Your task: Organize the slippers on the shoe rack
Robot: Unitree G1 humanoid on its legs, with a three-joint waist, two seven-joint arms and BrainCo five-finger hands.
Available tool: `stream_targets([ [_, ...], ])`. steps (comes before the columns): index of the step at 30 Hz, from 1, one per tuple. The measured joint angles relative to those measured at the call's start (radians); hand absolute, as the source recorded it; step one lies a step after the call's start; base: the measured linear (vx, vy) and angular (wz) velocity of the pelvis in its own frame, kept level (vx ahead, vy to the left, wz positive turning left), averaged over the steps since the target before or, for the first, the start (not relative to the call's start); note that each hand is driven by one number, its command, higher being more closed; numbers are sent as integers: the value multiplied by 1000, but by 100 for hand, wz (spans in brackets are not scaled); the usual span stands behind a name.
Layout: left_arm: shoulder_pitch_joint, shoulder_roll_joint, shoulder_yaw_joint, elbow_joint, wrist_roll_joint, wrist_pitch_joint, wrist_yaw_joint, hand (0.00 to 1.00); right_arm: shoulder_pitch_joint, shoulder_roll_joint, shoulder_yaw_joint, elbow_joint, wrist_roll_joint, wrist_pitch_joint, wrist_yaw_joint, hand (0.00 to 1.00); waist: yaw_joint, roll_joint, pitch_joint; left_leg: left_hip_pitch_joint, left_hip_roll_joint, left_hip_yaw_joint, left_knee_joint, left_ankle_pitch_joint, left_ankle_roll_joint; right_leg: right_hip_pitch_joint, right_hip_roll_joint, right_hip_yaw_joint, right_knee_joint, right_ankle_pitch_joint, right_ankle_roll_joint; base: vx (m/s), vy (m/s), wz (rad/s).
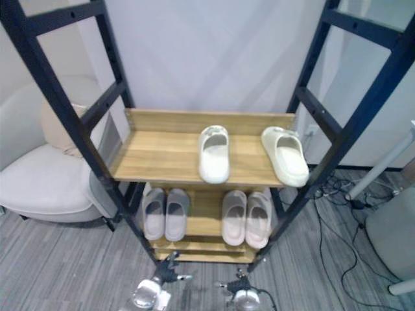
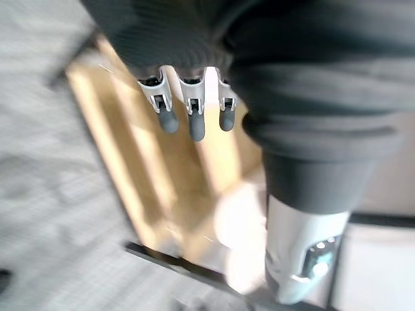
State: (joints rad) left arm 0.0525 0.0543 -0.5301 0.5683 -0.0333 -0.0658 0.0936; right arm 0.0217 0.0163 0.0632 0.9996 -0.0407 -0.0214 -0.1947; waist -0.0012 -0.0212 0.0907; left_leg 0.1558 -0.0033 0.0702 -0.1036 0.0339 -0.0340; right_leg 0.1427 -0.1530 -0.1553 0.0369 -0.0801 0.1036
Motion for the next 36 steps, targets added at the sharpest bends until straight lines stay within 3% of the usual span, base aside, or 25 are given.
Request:
stream_targets([
  [6, -75, -3, -142, -180, -104, -17, -38, 0, -4, -15, 33, 4, 0, 1, -3, 0, -1, 4, -3, -15, 1, 0, 0, -2, 0, -11, 3, 0, -11, 2, -1, 0, 0, 0],
  [13, -152, -5, -216, -257, -209, -19, -37, 0, -4, -17, 68, 4, -1, 3, -7, 0, -2, 11, -10, -16, 10, 7, 0, -8, -5, -5, 12, 2, -26, 15, -6, 9, -10, -2],
  [24, -303, -16, -224, -448, -282, -56, 17, 0, 2, -16, 106, 3, -2, 10, -13, 0, -3, 9, -55, -28, 25, 39, 0, -12, -12, -22, 26, 31, -43, 33, -13, -16, -12, -8],
  [36, -481, -112, -136, -540, -281, -80, 63, 0, 25, -10, 96, -2, -4, 17, -3, 0, 1, 7, -83, -32, 26, 55, 0, -12, -11, -39, 24, 51, -23, 32, -12, -10, 2, -4],
])
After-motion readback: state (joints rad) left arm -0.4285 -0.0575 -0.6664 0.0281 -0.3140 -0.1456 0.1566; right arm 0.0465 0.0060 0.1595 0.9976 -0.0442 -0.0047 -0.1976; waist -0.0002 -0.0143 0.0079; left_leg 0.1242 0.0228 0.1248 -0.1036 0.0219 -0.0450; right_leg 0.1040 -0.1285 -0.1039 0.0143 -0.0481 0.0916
